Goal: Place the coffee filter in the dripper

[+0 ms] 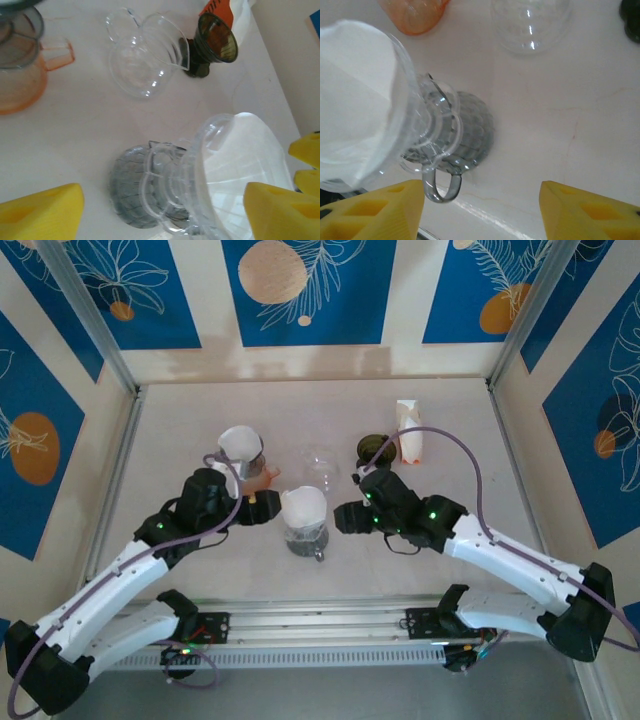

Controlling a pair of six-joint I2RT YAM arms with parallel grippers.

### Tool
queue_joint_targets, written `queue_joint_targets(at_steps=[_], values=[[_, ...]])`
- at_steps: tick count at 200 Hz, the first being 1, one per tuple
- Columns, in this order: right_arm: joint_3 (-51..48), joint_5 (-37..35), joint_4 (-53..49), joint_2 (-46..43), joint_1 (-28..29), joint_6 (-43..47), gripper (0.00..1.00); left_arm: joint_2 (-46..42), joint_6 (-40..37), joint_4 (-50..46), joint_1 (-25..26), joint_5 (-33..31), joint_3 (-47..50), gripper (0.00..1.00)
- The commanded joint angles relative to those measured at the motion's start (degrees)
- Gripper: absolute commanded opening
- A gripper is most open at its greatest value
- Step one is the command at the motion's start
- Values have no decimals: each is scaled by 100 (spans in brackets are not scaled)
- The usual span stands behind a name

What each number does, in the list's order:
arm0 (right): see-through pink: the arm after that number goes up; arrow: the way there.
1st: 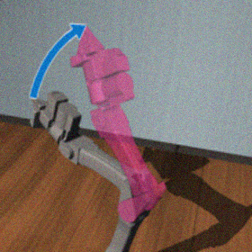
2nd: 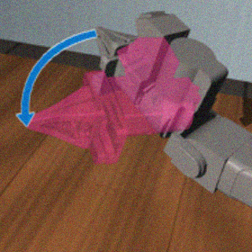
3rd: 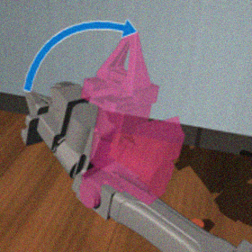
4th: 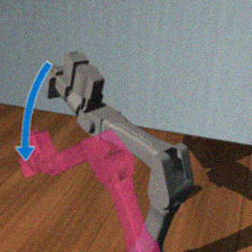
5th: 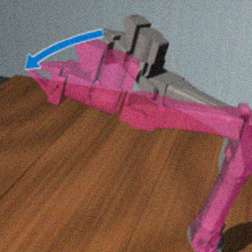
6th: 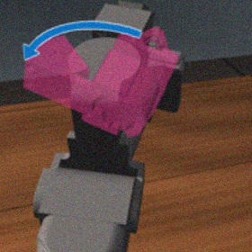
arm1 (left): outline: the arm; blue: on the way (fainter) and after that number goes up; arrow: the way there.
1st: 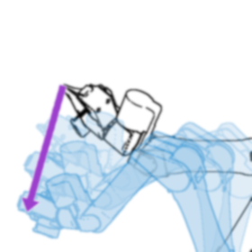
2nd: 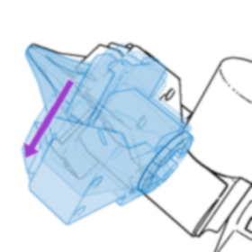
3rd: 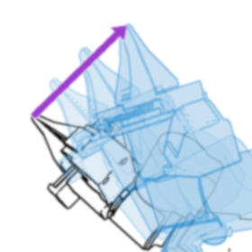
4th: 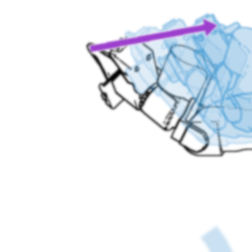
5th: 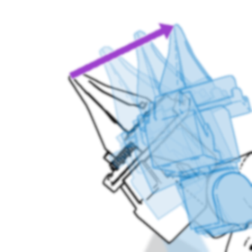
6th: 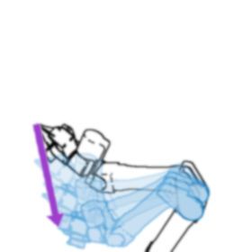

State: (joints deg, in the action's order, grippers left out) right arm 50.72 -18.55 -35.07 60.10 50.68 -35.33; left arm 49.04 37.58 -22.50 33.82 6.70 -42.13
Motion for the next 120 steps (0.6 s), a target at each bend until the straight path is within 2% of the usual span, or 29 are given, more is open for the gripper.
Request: queue_joint_targets(at_steps=[1, 31, 57, 102, 120], values=[[-396, 217, 45, -214, 30, -249, 60, -227, 82, -329, -334, -223, 219, 74], [-938, 988, 348, -186, -37, -324, 54, -414, 325, -231, -885, 255, 704, 65], [-1366, 1939, 960, 68, -248, -341, 46, -267, 484, -13, -1033, 581, 1003, 50], [-1776, 3228, 2272, 761, -612, -577, 36, -257, 549, 14, -1104, 648, 1114, 49], [-1812, 3440, 2591, 1050, -665, -649, 34, -339, 517, -73, -1136, 632, 1076, 49]])
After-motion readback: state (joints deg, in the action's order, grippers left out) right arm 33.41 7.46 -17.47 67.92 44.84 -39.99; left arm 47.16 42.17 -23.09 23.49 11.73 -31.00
